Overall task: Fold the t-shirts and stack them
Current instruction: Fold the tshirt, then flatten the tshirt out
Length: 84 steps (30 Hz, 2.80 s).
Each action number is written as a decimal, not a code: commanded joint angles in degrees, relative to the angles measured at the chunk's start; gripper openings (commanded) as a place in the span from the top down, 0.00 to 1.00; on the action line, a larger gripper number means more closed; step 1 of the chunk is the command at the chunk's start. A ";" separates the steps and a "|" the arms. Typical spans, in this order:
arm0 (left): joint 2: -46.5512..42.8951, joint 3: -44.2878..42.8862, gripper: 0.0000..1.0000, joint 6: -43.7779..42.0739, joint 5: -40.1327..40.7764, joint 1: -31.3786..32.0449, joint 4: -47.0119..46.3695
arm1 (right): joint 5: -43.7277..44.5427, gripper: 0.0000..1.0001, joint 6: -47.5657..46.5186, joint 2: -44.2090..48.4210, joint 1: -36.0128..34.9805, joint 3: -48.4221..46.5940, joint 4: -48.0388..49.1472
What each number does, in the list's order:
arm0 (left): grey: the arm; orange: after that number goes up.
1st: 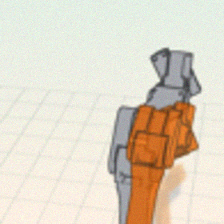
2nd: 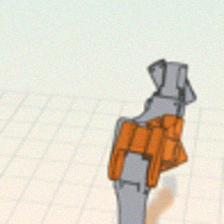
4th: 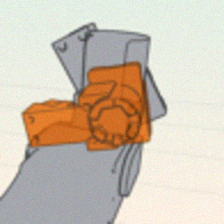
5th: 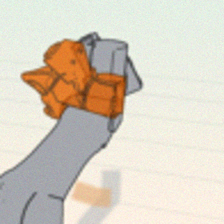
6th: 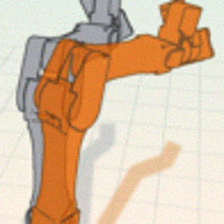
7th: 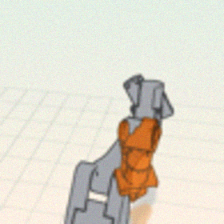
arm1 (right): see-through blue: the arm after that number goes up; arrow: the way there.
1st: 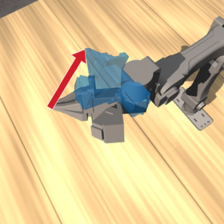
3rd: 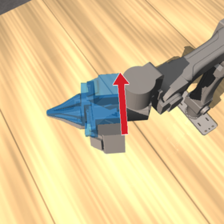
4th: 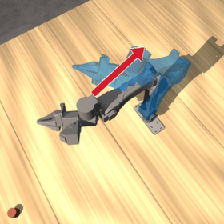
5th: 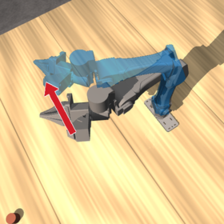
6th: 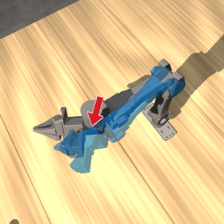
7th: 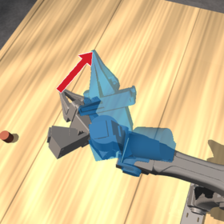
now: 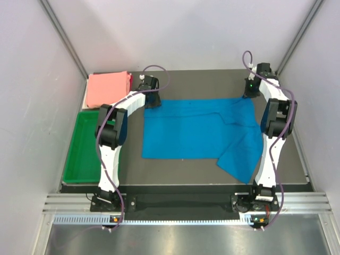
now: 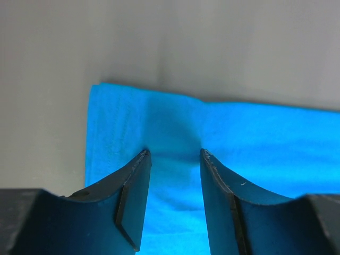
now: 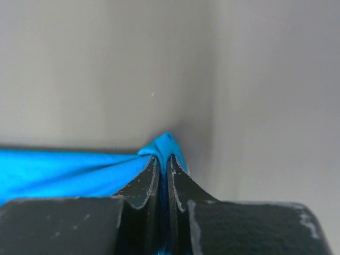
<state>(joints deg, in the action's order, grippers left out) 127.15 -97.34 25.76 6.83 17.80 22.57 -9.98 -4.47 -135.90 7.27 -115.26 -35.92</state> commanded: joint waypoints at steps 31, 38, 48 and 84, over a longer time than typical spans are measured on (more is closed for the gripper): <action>7.14 -0.39 0.52 3.25 7.93 -1.98 7.23 | -28.35 1.00 66.35 7.31 15.06 35.11 60.54; 6.97 0.92 0.51 4.39 9.52 -2.07 8.81 | -28.08 1.00 77.40 12.49 17.25 46.50 75.89; 5.83 0.31 0.51 4.21 8.38 -2.25 8.11 | -24.30 0.96 83.31 13.29 17.78 51.46 84.35; -15.44 14.98 0.60 11.60 -5.33 -6.55 -1.36 | 6.64 0.55 54.48 41.23 3.19 47.15 1.38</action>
<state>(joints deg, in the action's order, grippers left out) 111.20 -83.26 34.52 3.53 11.75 28.56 -4.93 48.77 -98.94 10.98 -68.07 -35.57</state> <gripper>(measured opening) 0.404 0.455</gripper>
